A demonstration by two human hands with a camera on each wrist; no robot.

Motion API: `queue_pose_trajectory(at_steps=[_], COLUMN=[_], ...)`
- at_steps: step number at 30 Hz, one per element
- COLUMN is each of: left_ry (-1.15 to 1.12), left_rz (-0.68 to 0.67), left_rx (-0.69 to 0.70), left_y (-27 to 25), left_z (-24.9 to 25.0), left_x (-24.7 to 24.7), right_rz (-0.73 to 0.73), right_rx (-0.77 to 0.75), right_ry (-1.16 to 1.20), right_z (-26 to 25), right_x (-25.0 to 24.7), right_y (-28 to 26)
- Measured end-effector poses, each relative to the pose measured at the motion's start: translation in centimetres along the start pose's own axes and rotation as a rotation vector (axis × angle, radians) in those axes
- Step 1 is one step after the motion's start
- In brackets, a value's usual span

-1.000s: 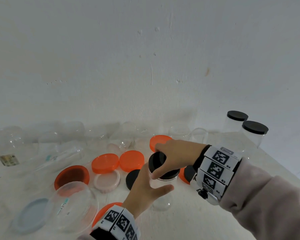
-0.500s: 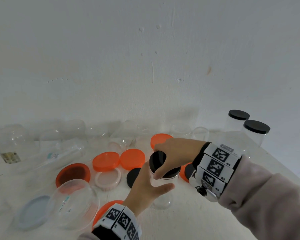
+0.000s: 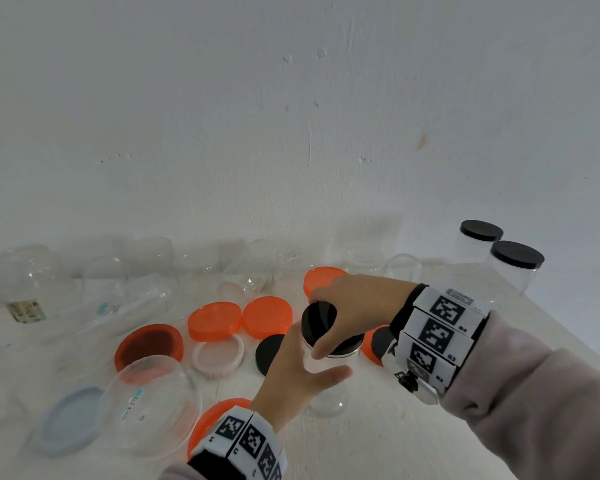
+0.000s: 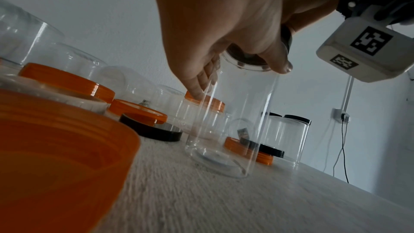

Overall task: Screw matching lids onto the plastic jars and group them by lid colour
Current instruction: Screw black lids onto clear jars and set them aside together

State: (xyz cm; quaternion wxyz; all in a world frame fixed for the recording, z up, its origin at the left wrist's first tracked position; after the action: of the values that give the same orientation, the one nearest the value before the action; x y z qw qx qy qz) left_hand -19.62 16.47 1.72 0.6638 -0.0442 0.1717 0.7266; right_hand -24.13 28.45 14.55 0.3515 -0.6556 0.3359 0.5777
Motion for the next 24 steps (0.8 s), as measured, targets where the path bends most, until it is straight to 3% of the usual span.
queue_pose_trajectory(at_steps=[3,8,18,24], left_ry=[0.012,-0.011,-0.014,0.006], left_rz=[0.0,0.007,0.004,0.008], left_rx=[0.009,-0.004,0.005,0.018], left_y=[0.0,0.1,0.0,0.0], left_z=[-0.1,-0.5,-0.1,-0.1], left_x=[0.0,0.1,0.2,0.2], right_rz=[0.028,-0.171,0.04,-0.119], right_rx=[0.021,-0.02,-0.014,-0.028], right_ry=[-0.003,-0.033,0.022,0.013], right_z=[0.0,0.2,0.5,0.5], right_x=[0.3,-0.6,0.4,-0.4], right_y=[0.1,-0.1,0.1,0.0])
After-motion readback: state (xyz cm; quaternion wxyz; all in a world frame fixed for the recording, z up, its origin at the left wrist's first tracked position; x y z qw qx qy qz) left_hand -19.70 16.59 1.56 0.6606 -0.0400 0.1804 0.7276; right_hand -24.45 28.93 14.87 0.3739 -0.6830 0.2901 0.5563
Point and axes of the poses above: each hand's wrist, its own y-axis towards the middle knuckle, its own x-axis out of the palm, z = x × y, the point moved 1 cm from there along y, towards the middle knuckle, and after that the axes turned 13 degrees about z, right-handed, at the moved point
